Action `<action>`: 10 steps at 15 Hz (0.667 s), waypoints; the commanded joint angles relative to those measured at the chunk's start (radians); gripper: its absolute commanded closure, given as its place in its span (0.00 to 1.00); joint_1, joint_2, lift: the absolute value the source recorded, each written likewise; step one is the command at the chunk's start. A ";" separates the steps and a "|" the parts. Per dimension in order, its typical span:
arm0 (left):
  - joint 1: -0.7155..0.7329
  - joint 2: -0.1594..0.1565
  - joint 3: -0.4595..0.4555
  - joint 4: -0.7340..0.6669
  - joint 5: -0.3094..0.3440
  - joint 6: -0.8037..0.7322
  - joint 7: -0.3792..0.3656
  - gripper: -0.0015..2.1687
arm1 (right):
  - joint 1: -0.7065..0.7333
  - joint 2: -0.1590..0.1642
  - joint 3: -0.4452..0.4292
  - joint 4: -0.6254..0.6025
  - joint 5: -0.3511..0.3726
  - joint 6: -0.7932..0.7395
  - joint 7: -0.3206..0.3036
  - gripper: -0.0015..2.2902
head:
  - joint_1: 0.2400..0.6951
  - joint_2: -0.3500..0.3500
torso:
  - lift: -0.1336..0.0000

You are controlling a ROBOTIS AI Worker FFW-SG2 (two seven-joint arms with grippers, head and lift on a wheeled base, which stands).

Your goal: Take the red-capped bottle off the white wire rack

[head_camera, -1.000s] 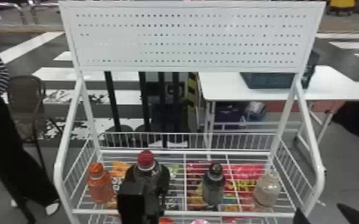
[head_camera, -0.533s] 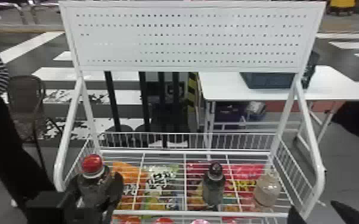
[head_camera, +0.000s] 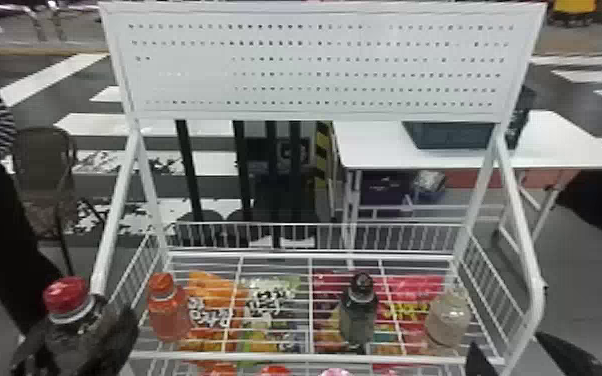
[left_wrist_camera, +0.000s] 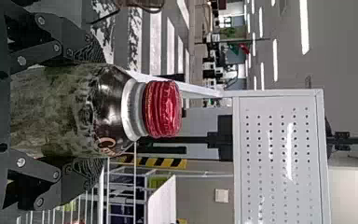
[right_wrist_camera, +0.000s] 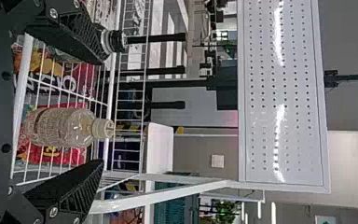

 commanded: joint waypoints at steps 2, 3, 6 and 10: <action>-0.007 -0.002 0.000 0.014 0.004 -0.014 0.000 0.87 | -0.007 0.001 0.002 -0.029 0.010 0.053 -0.002 0.06 | 0.57 0.50 | 1.00; -0.007 -0.002 0.002 0.017 0.004 -0.014 0.000 0.87 | -0.006 0.001 0.002 -0.034 0.008 0.053 -0.002 0.06 | 0.57 0.50 | 1.00; -0.002 0.000 0.002 0.018 0.004 -0.014 0.000 0.87 | -0.006 0.001 0.000 -0.043 0.013 0.053 -0.002 0.06 | 0.57 0.50 | 1.00; -0.001 -0.002 0.005 0.020 0.003 -0.017 0.000 0.87 | -0.006 0.001 0.000 -0.043 0.018 0.050 -0.002 0.06 | 0.57 0.50 | 1.00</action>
